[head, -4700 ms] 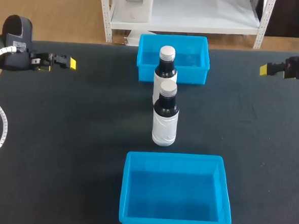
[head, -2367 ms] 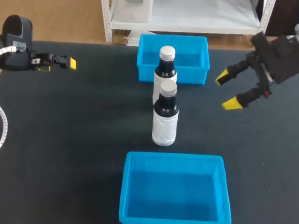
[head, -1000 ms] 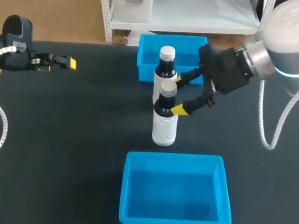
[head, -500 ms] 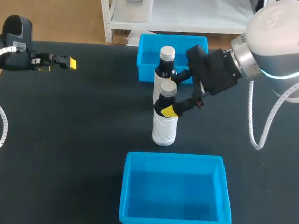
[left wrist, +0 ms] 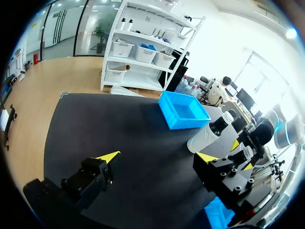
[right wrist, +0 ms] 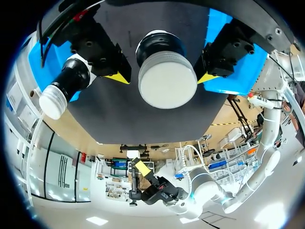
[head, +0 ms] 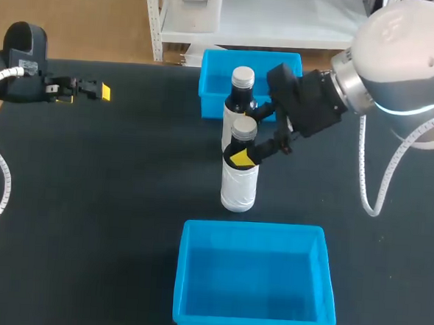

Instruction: Pick up the bottle, and place it in the far bin if it is heavy, or in the near bin if it is light.

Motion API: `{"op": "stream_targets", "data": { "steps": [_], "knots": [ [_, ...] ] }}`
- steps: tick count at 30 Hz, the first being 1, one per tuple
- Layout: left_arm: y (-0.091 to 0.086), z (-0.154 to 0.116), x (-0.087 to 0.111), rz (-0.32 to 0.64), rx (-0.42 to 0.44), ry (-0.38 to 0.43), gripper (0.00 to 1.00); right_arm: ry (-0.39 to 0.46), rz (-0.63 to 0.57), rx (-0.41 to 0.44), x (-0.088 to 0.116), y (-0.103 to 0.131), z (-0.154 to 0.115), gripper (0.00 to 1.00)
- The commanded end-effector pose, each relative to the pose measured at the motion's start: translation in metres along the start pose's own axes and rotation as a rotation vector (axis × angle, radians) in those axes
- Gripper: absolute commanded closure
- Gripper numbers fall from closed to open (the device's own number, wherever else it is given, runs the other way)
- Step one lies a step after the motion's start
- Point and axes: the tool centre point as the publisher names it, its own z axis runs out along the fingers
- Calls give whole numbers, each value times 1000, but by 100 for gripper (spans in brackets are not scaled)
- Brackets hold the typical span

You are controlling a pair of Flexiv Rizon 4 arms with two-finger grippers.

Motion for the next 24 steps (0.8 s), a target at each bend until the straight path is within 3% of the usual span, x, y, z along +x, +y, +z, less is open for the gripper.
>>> {"op": "stream_targets", "data": {
  "steps": [1, 3, 5, 7, 18, 19, 22, 24],
  "knots": [
    [0, 0, 0, 0, 0, 0, 0, 1, 1, 2, 1, 3, -1, 18],
    [0, 0, 0, 0, 0, 0, 0, 2, 2, 0, 1, 3, 0, 27],
    [0, 0, 0, 0, 0, 0, 0, 2, 2, -1, 1, 3, 0, 44],
    [0, 0, 0, 0, 0, 0, 0, 1, 2, -2, 1, 3, 0, 50],
    [0, 0, 0, 0, 0, 0, 0, 1, 3, -3, 2, 4, 0, 61],
    [0, 0, 0, 0, 0, 0, 0, 1, 3, -3, 2, 4, 0, 68],
    [0, 0, 0, 0, 0, 0, 0, 1, 3, -2, 3, 4, 0, 100],
    [0, 0, 0, 0, 0, 0, 0, 2, 1, 1, 2, 5, -1, 100]
  ]
}}
